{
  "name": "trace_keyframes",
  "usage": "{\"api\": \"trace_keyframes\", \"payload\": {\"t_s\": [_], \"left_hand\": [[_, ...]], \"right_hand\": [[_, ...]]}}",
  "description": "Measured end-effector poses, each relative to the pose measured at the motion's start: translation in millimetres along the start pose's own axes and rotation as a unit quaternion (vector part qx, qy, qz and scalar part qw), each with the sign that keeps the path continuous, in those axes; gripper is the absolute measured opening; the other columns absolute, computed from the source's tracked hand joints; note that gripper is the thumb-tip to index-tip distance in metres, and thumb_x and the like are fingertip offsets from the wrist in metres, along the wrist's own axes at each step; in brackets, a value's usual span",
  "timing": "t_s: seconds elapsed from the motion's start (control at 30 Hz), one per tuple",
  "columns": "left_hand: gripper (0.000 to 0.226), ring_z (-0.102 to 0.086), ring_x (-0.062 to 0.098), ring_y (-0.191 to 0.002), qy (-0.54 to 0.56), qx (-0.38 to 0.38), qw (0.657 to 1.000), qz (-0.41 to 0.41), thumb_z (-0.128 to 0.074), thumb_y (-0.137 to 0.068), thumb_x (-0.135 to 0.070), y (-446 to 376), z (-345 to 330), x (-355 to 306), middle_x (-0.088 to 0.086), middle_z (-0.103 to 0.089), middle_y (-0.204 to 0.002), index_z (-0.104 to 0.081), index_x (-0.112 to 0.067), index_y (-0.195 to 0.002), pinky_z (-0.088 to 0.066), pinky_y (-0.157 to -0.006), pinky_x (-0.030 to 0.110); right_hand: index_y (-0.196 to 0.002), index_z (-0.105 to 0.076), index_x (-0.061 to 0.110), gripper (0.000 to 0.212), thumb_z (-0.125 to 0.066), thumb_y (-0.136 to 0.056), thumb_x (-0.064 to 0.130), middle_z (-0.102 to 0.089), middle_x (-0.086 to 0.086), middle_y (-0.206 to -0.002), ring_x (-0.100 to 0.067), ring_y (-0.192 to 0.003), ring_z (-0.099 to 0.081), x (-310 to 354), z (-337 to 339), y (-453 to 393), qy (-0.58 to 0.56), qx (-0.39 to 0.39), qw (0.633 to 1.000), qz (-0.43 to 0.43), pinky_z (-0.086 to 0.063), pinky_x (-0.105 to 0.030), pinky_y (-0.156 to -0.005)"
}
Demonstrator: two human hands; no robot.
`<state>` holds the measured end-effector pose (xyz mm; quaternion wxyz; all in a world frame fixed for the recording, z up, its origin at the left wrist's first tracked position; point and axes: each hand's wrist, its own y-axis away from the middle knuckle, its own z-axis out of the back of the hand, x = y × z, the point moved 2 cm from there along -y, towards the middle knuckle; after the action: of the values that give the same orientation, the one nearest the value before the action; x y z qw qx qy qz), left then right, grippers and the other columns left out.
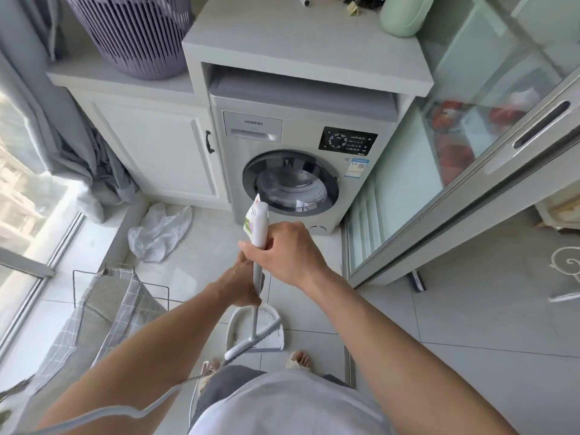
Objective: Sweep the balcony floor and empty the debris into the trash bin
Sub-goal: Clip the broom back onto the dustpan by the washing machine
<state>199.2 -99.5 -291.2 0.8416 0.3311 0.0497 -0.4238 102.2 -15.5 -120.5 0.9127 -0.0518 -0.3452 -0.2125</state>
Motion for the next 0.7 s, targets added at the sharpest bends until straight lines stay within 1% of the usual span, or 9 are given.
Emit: {"api": "trace_keyframes", "payload": {"t_s": [0.07, 0.17, 0.27, 0.37, 0.47, 0.53, 0.57, 0.63, 0.7], "left_hand": [[0.037, -0.051, 0.016, -0.089, -0.004, 0.003, 1.000, 0.008, -0.082, -0.064, -0.029, 1, 0, 0, 0.004, -0.043, -0.107, -0.059, -0.023, -0.093, -0.040, -0.071, 0.019], [0.058, -0.054, 0.023, -0.111, -0.015, 0.001, 1.000, 0.011, -0.083, -0.068, -0.024, 0, -1, -5, 0.002, -0.047, -0.112, -0.058, -0.011, -0.119, -0.046, -0.084, 0.022], [0.061, -0.046, 0.027, -0.124, -0.052, 0.008, 0.999, 0.012, -0.080, -0.077, -0.024, 2, 3, -15, 0.004, -0.051, -0.121, -0.053, -0.010, -0.129, -0.038, -0.099, 0.026], [0.059, -0.040, 0.026, -0.130, -0.077, 0.014, 0.997, -0.012, -0.074, -0.083, -0.027, 2, 3, -17, 0.005, -0.046, -0.131, -0.050, -0.013, -0.136, -0.030, -0.104, 0.027], [0.035, -0.038, 0.016, -0.115, -0.082, 0.022, 0.995, -0.048, -0.073, -0.084, -0.024, 4, 4, -15, -0.006, -0.040, -0.113, -0.061, -0.022, -0.116, -0.029, -0.095, 0.021], [0.027, -0.040, 0.013, -0.113, -0.085, 0.032, 0.994, -0.063, -0.074, -0.079, -0.032, 2, 4, -13, -0.010, -0.049, -0.112, -0.067, -0.027, -0.104, -0.030, -0.102, 0.024], [0.016, -0.043, 0.012, -0.114, -0.104, 0.042, 0.991, -0.068, -0.072, -0.074, -0.041, 1, 3, -11, -0.011, -0.052, -0.109, -0.065, -0.041, -0.088, -0.033, -0.105, 0.031], [0.018, -0.045, 0.010, -0.108, -0.109, 0.060, 0.988, -0.087, -0.066, -0.065, -0.054, -9, -5, 3, -0.014, -0.051, -0.096, -0.049, -0.046, -0.065, -0.037, -0.102, 0.041], [0.022, -0.048, 0.009, -0.100, -0.098, 0.066, 0.989, -0.087, -0.066, -0.063, -0.055, -13, -10, 8, -0.014, -0.047, -0.091, -0.046, -0.045, -0.065, -0.039, -0.100, 0.043]], "right_hand": [[-0.046, -0.042, 0.018, 0.051, -0.064, -0.082, 0.048, -0.048, 0.005, -0.043, -0.010, -0.046, -0.050, -8, 1, 3, -0.010, 0.000, 1.000, 0.007, -0.033, -0.022, -0.045], [-0.048, -0.045, 0.020, 0.049, -0.063, -0.081, 0.051, -0.053, 0.006, -0.047, -0.010, -0.051, -0.055, -23, 5, 10, -0.033, -0.006, 0.999, 0.006, -0.036, -0.021, -0.048], [-0.051, -0.048, 0.022, 0.046, -0.067, -0.080, 0.052, -0.055, 0.008, -0.050, -0.010, -0.055, -0.057, -29, 6, 15, -0.067, 0.005, 0.998, 0.002, -0.040, -0.022, -0.051], [-0.066, -0.061, 0.019, 0.039, -0.073, -0.073, 0.055, -0.061, 0.007, -0.059, -0.011, -0.062, -0.060, -33, 5, 18, -0.113, 0.035, 0.993, -0.006, -0.050, -0.028, -0.060], [-0.092, -0.065, 0.022, 0.036, -0.084, -0.067, 0.041, -0.067, 0.010, -0.075, -0.005, -0.070, -0.063, -44, -1, 21, -0.161, 0.116, 0.980, -0.021, -0.054, -0.024, -0.070], [-0.115, -0.055, 0.022, 0.052, -0.082, -0.071, 0.022, -0.066, 0.008, -0.094, -0.008, -0.085, -0.064, -55, -10, 20, -0.145, 0.190, 0.971, -0.032, -0.054, -0.023, -0.078], [-0.126, -0.048, 0.019, 0.061, -0.078, -0.073, 0.014, -0.061, 0.004, -0.106, -0.012, -0.095, -0.062, -63, -18, 20, -0.115, 0.226, 0.966, -0.042, -0.052, -0.024, -0.083], [-0.139, -0.035, 0.012, 0.075, -0.074, -0.075, 0.005, -0.049, -0.005, -0.127, -0.020, -0.114, -0.054, -78, -40, 16, -0.047, 0.273, 0.958, -0.079, -0.048, -0.028, -0.091], [-0.143, -0.030, 0.011, 0.088, -0.079, -0.070, 0.005, -0.041, -0.010, -0.139, -0.025, -0.124, -0.048, -95, -65, 17, -0.006, 0.286, 0.951, -0.120, -0.046, -0.033, -0.098]]}}
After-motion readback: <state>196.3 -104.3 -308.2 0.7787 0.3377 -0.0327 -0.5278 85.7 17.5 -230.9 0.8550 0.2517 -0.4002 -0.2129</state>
